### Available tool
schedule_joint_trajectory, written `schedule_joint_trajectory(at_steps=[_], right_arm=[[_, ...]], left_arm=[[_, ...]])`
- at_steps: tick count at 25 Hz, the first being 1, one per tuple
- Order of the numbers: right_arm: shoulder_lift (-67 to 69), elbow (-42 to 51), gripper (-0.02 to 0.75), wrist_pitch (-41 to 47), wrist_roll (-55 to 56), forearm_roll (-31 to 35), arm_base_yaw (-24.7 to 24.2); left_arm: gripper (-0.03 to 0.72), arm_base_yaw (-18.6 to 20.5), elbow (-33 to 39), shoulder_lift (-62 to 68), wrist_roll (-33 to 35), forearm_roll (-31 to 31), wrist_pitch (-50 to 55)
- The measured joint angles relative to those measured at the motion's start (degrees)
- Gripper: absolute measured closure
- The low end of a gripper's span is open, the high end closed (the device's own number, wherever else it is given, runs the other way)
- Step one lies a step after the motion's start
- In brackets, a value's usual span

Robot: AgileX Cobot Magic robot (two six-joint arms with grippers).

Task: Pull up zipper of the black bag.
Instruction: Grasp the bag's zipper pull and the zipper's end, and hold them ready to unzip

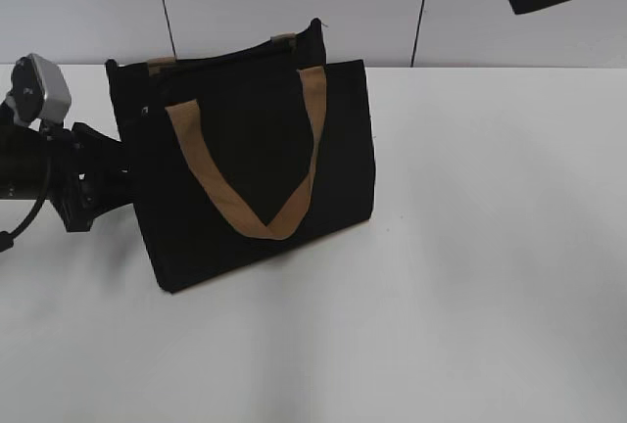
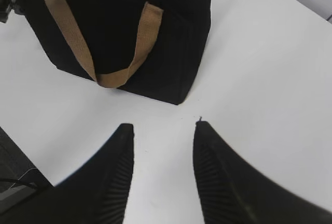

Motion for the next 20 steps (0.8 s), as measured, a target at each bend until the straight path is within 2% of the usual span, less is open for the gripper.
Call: schedule_joint_trajectory(at_steps=[3, 8, 9, 15, 20], right_arm=[[0.0, 0.0, 0.444, 0.0, 0.1, 0.0, 0.1], [0.0, 0.0, 0.444, -0.1, 0.1, 0.2, 0.1], [0.0, 0.0, 0.444, -0.1, 0.1, 0.2, 0.1], [0.4, -0.5, 0.444, -1.1, 0.2, 2.1, 0.5], [4.3, -5.6, 0.444, -1.4, 0.4, 3.0, 5.3]], left_arm=[[0.341, 0.0, -0.6, 0.0, -0.1, 0.0, 0.0], [0.612, 0.0, -0.7, 0.0, -0.1, 0.0, 0.3], [0.643, 0.0, -0.7, 0.0, -0.3, 0.0, 0.3], [0.678, 0.0, -0.7, -0.5, -5.6, 0.0, -1.9], [0.68, -0.2, -0.7, -6.1, -11.0, 0.0, -7.0]])
